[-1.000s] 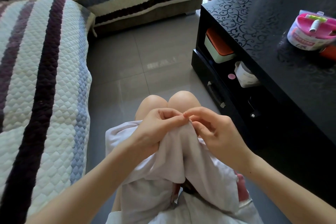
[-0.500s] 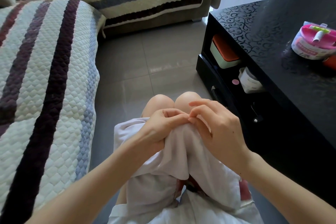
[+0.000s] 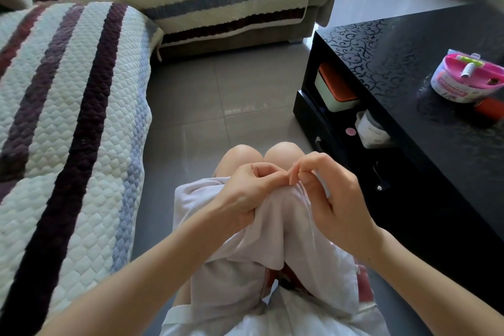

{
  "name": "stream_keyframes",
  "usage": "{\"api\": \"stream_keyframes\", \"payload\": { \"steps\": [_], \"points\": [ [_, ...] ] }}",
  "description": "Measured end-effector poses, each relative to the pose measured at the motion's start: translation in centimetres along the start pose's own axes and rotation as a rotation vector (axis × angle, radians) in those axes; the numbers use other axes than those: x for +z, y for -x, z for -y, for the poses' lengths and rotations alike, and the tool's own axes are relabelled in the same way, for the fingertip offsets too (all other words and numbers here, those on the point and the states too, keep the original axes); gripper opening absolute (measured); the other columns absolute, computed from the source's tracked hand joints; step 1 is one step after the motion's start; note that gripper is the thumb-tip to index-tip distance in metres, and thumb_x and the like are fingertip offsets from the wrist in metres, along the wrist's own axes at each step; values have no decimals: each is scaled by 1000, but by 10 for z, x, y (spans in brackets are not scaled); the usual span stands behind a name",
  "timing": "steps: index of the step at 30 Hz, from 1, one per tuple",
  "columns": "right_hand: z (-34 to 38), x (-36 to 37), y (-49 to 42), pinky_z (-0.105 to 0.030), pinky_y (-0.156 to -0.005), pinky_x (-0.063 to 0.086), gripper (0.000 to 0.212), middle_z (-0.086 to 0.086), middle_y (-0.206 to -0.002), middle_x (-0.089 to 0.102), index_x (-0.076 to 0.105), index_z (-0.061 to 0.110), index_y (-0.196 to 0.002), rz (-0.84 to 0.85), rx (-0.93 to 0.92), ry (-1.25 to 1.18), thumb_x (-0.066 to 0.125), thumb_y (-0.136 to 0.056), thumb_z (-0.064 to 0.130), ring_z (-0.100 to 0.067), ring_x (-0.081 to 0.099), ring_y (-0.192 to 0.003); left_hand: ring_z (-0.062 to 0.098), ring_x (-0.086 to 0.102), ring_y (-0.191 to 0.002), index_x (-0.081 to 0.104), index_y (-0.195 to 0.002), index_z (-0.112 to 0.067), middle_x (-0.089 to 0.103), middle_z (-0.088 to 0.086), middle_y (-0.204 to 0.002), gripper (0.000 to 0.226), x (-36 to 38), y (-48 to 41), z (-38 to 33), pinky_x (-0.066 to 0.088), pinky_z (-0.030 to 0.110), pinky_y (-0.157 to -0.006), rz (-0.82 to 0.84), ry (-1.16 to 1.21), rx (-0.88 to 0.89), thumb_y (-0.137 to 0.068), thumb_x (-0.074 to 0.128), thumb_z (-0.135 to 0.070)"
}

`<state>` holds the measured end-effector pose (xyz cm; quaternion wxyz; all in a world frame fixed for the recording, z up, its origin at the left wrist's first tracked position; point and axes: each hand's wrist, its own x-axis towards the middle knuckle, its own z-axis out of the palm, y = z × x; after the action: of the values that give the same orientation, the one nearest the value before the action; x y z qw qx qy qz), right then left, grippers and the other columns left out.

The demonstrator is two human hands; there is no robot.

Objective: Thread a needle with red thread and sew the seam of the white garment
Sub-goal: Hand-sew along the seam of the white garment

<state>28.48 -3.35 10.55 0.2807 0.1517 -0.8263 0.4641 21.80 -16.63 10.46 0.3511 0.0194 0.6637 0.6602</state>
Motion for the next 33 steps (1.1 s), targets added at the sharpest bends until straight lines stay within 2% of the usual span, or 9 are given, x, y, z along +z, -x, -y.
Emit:
{"api": "stream_keyframes", "payload": {
  "steps": [4,6,9,13,17,21,26,30,33],
  "points": [
    [12,-5,-7,-41,-62,52,14,-4,-77,57,47,14,-89,-127,-12,-137,39,-96,5,-26,62,-65,7,62,-66,69,-61,-16,69,-6,-62,26,4,-3,9,51,18,-63,-131,-30,10,-86,64,-8],
    [11,-14,-12,-38,-67,55,13,-7,-77,58,46,12,-92,-170,103,-242,39,-99,4,-24,65,-68,18,68,-86,73,-65,-16,74,5,-80,21,7,-4,10,54,32,-86,-103,4,12,-84,66,-11],
    [4,-27,-14,-33,-63,54,8,-14,-68,56,43,2,-92,-178,319,-365,40,-99,6,-26,61,-58,27,66,-101,73,-74,-11,72,15,-91,8,9,-10,4,49,38,-97,-80,113,-3,-80,70,-15],
    [-8,-42,-14,-26,-48,37,13,-5,-57,40,45,11,-86,-175,469,-467,43,-99,7,-17,39,-49,17,62,-66,70,-59,-14,62,4,-67,15,7,-22,-10,52,26,-69,53,339,-246,-73,72,-10],
    [-18,-54,-19,-19,-49,31,16,5,-55,33,48,14,-80,-179,536,-366,49,-96,13,-9,30,-50,13,47,-59,65,-59,-15,57,1,-69,5,1,-28,-37,33,24,-58,116,314,-146,-61,60,-14],
    [-33,-64,-24,-24,-53,32,13,6,-63,40,48,16,-81,-213,577,-217,47,-93,21,-8,35,-54,9,47,-57,65,-54,-20,59,-3,-65,5,-3,-30,-78,29,24,-58,238,48,10,-51,68,-21],
    [-40,-52,-28,-21,-55,36,10,-5,-66,46,55,7,-85,-15,541,-151,51,-93,9,-7,42,-59,16,41,-67,73,-64,-20,53,10,-73,13,7,-25,-104,34,19,-59,302,-392,167,-71,66,-28],
    [-38,-37,-29,-21,-56,33,9,11,-64,45,56,10,-81,82,528,-254,51,-87,16,-6,38,-59,12,41,-66,75,-73,-20,51,6,-72,14,14,-23,-112,37,17,-61,353,-540,194,-75,75,-34],
    [-34,-32,-28,-34,-59,32,8,-3,-68,43,55,6,-85,100,518,-410,50,-86,12,-20,36,-62,9,38,-60,74,-78,-15,49,-1,-62,21,17,-24,-113,35,13,-55,355,-554,207,-77,68,-35]
  ]
}}
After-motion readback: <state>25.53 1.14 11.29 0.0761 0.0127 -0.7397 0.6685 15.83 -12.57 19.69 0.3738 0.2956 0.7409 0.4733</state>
